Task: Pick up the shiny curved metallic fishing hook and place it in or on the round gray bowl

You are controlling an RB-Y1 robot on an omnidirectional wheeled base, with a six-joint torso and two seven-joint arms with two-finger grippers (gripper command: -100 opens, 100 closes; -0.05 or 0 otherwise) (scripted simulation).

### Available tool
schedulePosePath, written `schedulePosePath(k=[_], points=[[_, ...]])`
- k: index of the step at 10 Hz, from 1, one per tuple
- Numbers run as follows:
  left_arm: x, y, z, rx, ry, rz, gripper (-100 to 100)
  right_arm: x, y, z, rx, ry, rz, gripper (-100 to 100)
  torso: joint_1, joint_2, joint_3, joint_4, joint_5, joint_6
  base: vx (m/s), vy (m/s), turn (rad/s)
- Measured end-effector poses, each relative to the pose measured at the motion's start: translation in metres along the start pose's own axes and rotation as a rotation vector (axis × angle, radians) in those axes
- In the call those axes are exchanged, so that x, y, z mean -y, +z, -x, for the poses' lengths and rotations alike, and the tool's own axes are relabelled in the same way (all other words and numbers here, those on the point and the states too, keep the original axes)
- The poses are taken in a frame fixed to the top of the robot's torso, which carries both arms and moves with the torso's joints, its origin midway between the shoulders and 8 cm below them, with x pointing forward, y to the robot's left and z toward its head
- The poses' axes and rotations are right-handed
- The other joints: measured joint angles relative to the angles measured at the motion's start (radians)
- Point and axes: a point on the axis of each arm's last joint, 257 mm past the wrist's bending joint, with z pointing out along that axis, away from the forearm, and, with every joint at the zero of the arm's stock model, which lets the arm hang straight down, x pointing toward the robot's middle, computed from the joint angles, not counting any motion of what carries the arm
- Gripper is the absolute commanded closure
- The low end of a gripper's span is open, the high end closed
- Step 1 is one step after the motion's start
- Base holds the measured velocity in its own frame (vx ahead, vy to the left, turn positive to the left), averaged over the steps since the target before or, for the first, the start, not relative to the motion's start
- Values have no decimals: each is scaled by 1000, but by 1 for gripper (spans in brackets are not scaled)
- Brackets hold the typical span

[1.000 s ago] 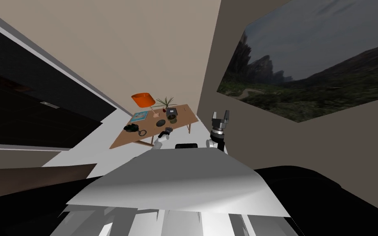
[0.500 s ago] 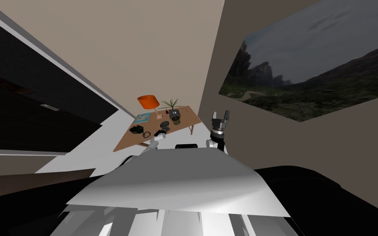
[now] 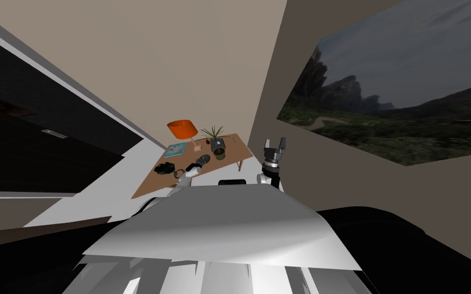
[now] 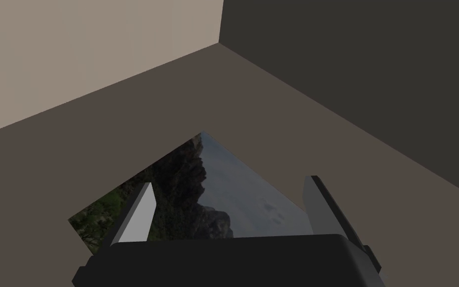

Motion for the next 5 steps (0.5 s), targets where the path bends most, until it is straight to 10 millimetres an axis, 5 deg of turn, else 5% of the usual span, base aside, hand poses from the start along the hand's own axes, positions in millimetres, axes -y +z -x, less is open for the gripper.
schedulePosePath(k=[1,2,5], points=[[10,-2,8,14,5,-7,100,0,0,0,0,0,0,0,0,-1,-1,0,0,0,82,1,20],[13,-2,9,15,5,-10,-100,0,0,0,0,0,0,0,-1,3,1,0,1,1,14,2,-2],[13,-2,9,14,6,-10,-100,0,0,0,0,0,0,0,-2,9,5,1,1,1,2,0,0]])
